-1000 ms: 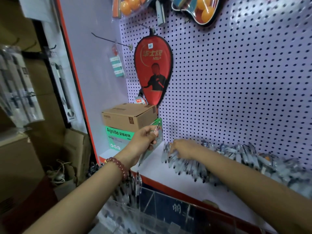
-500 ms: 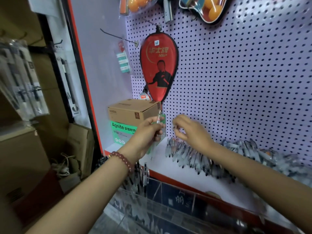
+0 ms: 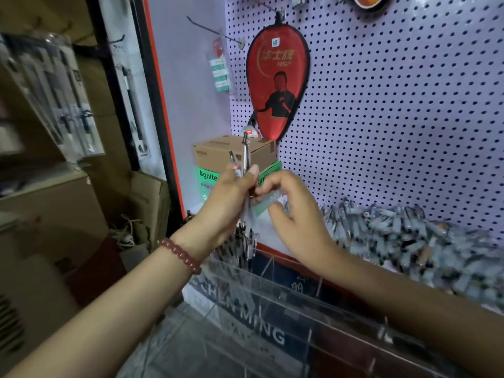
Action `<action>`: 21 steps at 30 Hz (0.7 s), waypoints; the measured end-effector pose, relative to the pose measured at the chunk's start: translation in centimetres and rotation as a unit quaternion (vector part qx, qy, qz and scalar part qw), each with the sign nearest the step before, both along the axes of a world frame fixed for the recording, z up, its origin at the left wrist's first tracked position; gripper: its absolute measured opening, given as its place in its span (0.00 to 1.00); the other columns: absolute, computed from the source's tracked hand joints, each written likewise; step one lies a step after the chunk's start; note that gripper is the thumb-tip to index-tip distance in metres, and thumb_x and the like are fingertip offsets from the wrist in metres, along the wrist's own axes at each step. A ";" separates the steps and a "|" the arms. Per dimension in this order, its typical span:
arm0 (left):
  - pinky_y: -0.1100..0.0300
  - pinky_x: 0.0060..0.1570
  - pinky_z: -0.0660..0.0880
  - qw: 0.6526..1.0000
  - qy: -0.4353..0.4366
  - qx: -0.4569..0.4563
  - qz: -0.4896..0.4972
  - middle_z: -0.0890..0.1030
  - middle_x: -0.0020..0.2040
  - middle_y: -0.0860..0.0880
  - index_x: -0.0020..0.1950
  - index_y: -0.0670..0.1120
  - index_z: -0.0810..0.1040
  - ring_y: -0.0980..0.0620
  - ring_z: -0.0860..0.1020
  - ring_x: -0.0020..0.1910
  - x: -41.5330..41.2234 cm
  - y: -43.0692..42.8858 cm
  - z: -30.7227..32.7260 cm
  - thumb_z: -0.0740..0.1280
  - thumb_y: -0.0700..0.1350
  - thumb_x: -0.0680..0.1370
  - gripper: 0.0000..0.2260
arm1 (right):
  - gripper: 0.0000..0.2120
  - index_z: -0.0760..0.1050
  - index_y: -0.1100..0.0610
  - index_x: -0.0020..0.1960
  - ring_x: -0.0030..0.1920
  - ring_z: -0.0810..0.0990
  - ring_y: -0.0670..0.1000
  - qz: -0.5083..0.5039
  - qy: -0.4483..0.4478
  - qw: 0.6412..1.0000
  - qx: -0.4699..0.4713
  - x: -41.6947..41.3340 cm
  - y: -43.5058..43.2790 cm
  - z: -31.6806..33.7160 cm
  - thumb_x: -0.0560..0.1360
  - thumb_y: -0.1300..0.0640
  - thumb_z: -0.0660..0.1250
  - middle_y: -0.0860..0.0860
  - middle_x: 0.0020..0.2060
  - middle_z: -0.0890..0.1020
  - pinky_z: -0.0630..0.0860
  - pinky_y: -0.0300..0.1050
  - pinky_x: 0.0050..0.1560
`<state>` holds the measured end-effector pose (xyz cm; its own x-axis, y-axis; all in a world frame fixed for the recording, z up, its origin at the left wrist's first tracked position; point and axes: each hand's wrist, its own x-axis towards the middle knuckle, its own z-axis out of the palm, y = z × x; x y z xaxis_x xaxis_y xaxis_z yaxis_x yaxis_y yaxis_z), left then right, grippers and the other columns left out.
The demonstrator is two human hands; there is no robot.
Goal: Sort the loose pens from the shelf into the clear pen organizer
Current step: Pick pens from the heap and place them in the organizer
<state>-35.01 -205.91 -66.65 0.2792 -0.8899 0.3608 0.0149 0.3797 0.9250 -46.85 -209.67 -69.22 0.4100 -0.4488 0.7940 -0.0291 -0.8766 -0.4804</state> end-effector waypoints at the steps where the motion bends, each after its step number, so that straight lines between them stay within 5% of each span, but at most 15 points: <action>1: 0.64 0.32 0.70 0.999 -0.047 -0.009 0.001 0.69 0.34 0.49 0.48 0.45 0.67 0.58 0.70 0.28 0.0 0.7 -0.4 0.59 0.42 0.82 0.04 | 0.10 0.71 0.57 0.52 0.43 0.73 0.37 0.024 -0.019 0.996 0.082 0.0 0.4 0.2 0.74 0.68 0.60 0.50 0.42 0.74 0.69 0.30 0.46; 4: 0.67 0.27 0.64 0.995 -0.097 -0.028 -0.023 0.65 0.29 0.53 0.53 0.46 0.64 0.60 0.63 0.24 -0.2 2.0 -1.8 0.59 0.40 0.82 0.04 | 0.10 0.70 0.52 0.59 0.32 0.71 0.33 0.094 -0.022 0.957 0.274 -0.1 1.4 0.7 0.80 0.61 0.60 0.46 0.36 0.71 0.68 0.27 0.39; 7: 0.69 0.24 0.63 0.995 -0.082 -0.025 -0.044 0.68 0.24 0.54 0.55 0.48 0.58 0.61 0.63 0.21 0.0 2.5 -2.3 0.57 0.35 0.81 0.11 | 0.11 0.72 0.44 0.54 0.30 0.71 0.36 0.134 0.013 0.940 0.315 -0.2 1.7 0.6 0.81 0.60 0.57 0.39 0.27 0.73 0.68 0.31 0.37; 8: 0.69 0.25 0.65 0.992 -0.113 -0.033 -0.042 0.72 0.26 0.54 0.54 0.50 0.58 0.62 0.65 0.22 0.1 2.7 -2.3 0.57 0.34 0.81 0.13 | 0.10 0.73 0.49 0.56 0.29 0.69 0.39 0.156 0.011 0.930 0.331 -0.1 1.6 0.6 0.79 0.58 0.57 0.41 0.26 0.71 0.65 0.32 0.34; 10: 0.71 0.36 0.71 0.980 -0.187 -0.060 -0.029 0.76 0.43 0.53 0.54 0.50 0.57 0.64 0.74 0.32 0.3 3.0 -2.8 0.58 0.31 0.80 0.15 | 0.23 0.72 0.64 0.59 0.28 0.63 0.41 0.185 0.009 0.915 0.358 0.1 1.6 1.0 0.73 0.48 0.58 0.45 0.29 0.66 0.58 0.36 0.32; 12: 0.69 0.51 0.72 0.964 -0.253 -0.078 -0.009 0.72 0.53 0.49 0.57 0.49 0.55 0.65 0.75 0.48 0.5 3.0 -3.3 0.58 0.31 0.80 0.17 | 0.21 0.74 0.59 0.51 0.27 0.67 0.40 0.170 0.025 0.929 0.328 0.3 2.1 1.0 0.76 0.40 0.60 0.41 0.27 0.70 0.61 0.34 0.32; 14: 0.64 0.59 0.72 0.947 -0.309 -0.092 -0.008 0.70 0.59 0.48 0.60 0.48 0.52 0.60 0.74 0.59 0.5 2.9 -3.6 0.58 0.34 0.79 0.18 | 0.12 0.73 0.48 0.48 0.33 0.75 0.34 0.124 0.036 0.963 0.237 0.4 2.6 0.6 0.79 0.43 0.56 0.34 0.30 0.77 0.69 0.29 0.37; 17: 0.67 0.58 0.70 0.933 -0.348 -0.083 -0.051 0.68 0.60 0.55 0.63 0.48 0.52 0.63 0.72 0.60 0.3 3.1 -3.2 0.57 0.33 0.79 0.20 | 0.06 0.71 0.49 0.46 0.33 0.76 0.34 0.077 -0.004 0.981 0.179 0.5 2.1 0.0 0.81 0.55 0.59 0.33 0.30 0.77 0.68 0.29 0.35; 21: 0.67 0.55 0.70 0.931 -0.350 -0.061 -0.080 0.72 0.57 0.51 0.65 0.47 0.56 0.62 0.73 0.58 0.6 3.1 -2.9 0.62 0.32 0.78 0.22 | 0.07 0.70 0.53 0.43 0.29 0.70 0.40 0.015 0.006 0.991 0.131 0.3 1.2 -0.6 0.80 0.59 0.59 0.42 0.28 0.72 0.65 0.34 0.31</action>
<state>-34.43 -202.77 -69.54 -0.1950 -0.8400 0.5064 -0.5092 0.5280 0.6797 -46.53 -208.45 -69.79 0.4351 -0.6266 0.6466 -0.0126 -0.7223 -0.6915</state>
